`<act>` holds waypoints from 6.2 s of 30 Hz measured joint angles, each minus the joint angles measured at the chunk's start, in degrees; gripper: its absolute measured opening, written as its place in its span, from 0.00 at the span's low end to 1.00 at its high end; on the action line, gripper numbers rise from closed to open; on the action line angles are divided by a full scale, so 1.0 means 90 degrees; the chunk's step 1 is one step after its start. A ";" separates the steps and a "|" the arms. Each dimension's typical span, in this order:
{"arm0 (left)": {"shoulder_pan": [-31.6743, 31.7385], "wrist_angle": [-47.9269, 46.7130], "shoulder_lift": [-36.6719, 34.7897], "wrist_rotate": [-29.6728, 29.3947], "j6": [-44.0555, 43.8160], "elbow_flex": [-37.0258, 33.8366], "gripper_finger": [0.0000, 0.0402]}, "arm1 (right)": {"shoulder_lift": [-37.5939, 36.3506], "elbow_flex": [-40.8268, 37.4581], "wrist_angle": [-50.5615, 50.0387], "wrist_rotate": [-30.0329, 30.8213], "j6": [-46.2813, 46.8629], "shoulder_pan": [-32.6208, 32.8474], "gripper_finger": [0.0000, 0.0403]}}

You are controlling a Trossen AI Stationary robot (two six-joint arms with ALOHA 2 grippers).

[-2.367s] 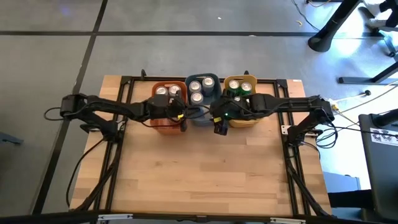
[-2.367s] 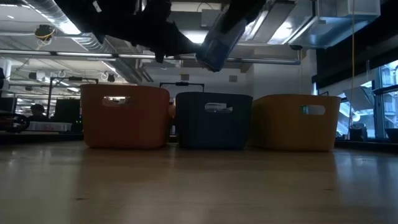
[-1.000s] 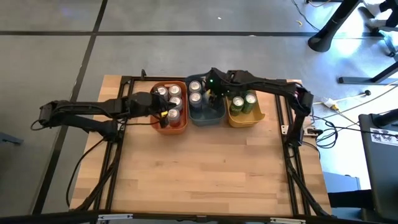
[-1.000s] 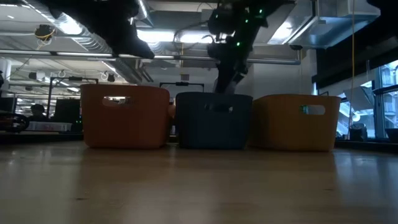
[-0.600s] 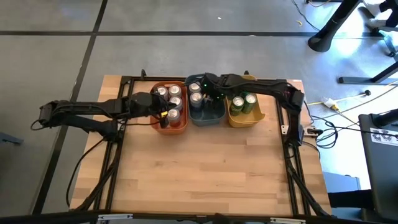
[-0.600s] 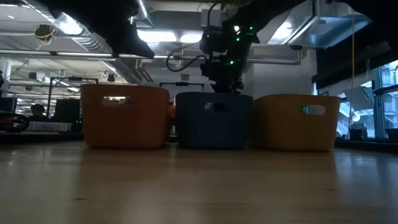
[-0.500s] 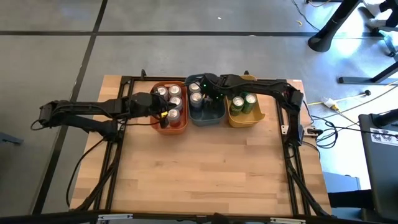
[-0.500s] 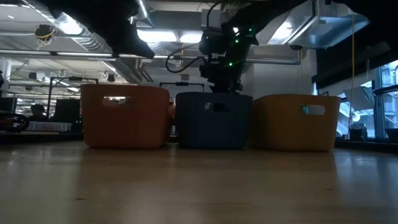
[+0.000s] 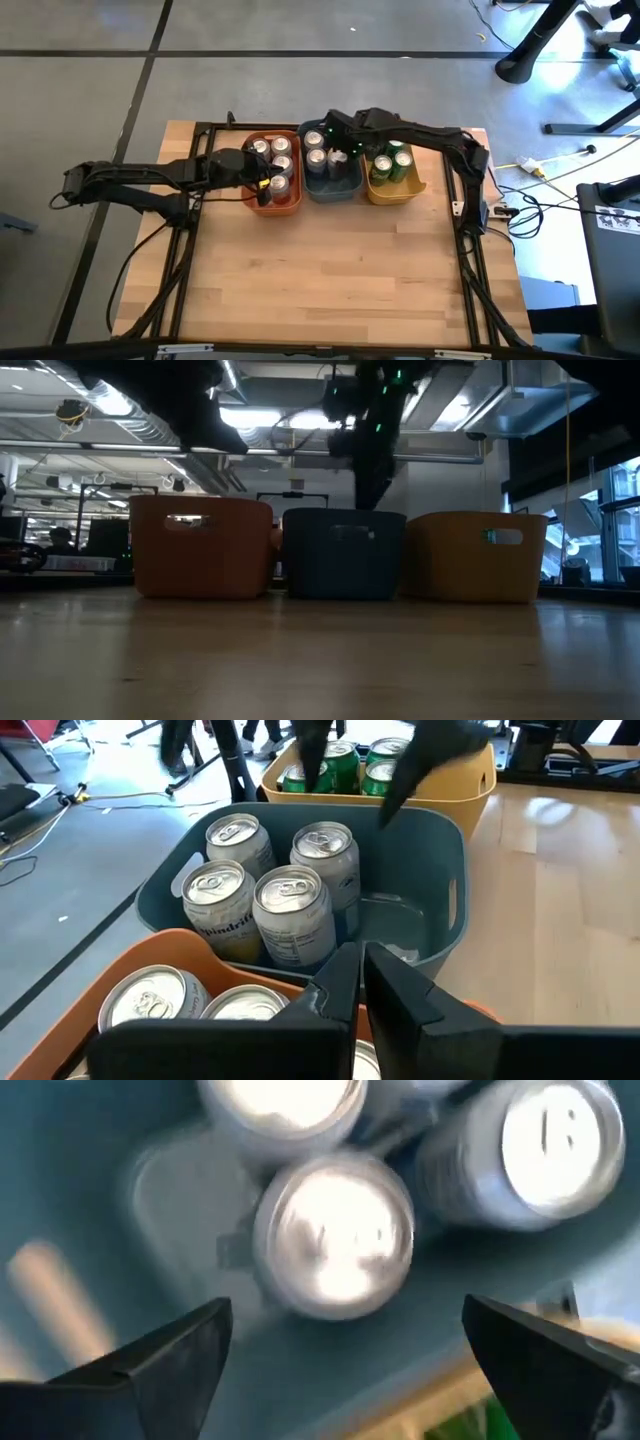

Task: Sort soda cans
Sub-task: Put the blue-white soda can into the blue bin, then return to Home Position

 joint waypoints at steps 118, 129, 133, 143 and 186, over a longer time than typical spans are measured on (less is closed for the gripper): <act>-0.0124 0.1142 -0.6122 0.0985 0.0351 -0.4240 0.01 | -1.2516 -1.1716 0.7358 -0.0390 0.1701 0.1685 0.06; -0.0124 0.1141 -0.6122 0.0984 0.0335 -0.4241 0.01 | -1.2402 -1.1718 0.7411 -0.0390 0.1627 0.1683 0.06; -0.0124 0.1141 -0.6122 0.0984 0.0335 -0.4243 0.00 | -1.2402 -1.1718 0.7438 -0.0385 0.1629 0.1683 0.06; -0.0124 0.1141 -0.6122 0.0984 0.0335 -0.4243 0.01 | -1.2402 -1.1721 0.7513 -0.0383 0.1632 0.1683 0.06; -0.0126 0.1141 -0.6122 0.0984 0.0335 -0.4243 0.02 | -1.2402 -1.1723 0.7543 -0.0388 0.1633 0.1683 0.06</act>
